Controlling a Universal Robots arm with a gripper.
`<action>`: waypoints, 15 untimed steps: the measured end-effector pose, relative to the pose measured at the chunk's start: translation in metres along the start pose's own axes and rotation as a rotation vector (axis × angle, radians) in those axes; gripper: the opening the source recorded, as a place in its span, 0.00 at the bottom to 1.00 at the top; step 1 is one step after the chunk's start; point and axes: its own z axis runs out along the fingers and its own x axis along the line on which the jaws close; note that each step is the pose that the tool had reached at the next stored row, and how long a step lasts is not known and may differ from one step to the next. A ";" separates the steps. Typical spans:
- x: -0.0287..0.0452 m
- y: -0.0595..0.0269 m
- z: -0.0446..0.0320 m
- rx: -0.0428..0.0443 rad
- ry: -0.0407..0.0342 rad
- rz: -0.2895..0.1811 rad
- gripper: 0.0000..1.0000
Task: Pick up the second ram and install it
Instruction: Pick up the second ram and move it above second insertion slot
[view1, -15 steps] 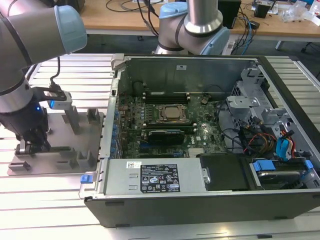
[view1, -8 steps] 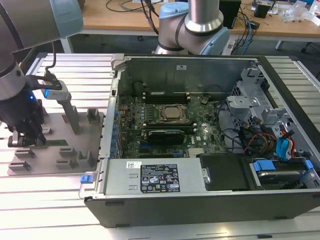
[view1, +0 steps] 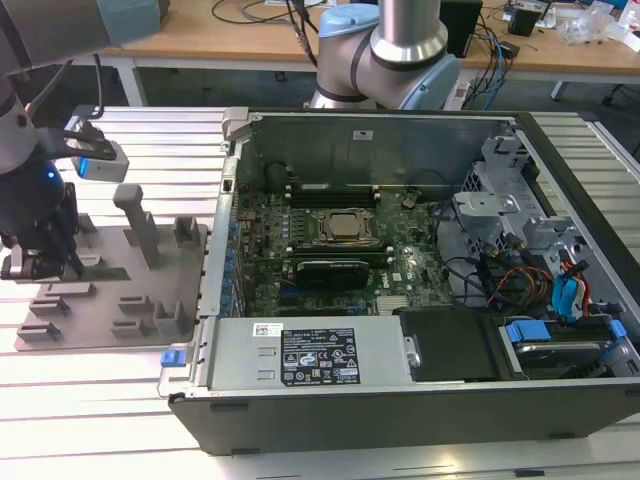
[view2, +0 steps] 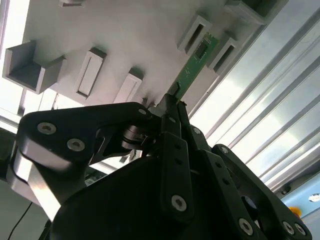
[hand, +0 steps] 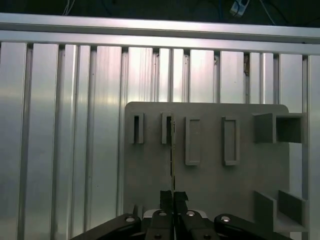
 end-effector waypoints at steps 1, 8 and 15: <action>-0.0001 0.0001 -0.0029 0.0001 0.0000 0.000 0.13; -0.0004 0.0006 -0.0130 0.0000 0.0000 0.000 0.13; -0.0005 0.0008 -0.0178 0.0001 -0.0001 0.000 0.13</action>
